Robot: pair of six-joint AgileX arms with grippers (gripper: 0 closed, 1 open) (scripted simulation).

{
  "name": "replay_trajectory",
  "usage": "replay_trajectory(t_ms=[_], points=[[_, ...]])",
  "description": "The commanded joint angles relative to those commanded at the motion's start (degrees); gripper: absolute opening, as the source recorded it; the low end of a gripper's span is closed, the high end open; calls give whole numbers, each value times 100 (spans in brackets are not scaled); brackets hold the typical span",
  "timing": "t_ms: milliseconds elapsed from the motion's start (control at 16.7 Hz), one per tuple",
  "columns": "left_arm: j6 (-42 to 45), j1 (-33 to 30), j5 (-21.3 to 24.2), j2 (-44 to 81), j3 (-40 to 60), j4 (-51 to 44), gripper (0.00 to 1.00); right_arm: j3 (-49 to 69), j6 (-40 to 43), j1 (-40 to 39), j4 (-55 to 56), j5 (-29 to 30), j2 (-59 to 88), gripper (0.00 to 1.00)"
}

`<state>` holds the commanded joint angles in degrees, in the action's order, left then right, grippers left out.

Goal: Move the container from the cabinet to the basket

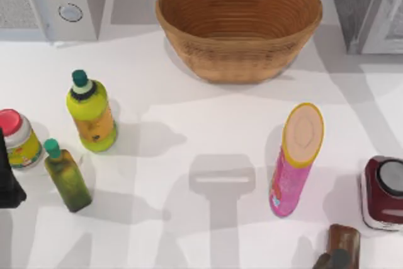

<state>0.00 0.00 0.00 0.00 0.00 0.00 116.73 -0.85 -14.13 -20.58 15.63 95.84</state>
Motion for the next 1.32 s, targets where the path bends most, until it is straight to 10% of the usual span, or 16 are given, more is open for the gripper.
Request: replay_trajectory(t_ms=[840,1320], points=[[0,0,0,0,0,0,100,127,2,-1646,-2223,1605,-2074,0],[0,0,0,0,0,0,100,-194,2,-1568,-2119,1530,-2294,0]])
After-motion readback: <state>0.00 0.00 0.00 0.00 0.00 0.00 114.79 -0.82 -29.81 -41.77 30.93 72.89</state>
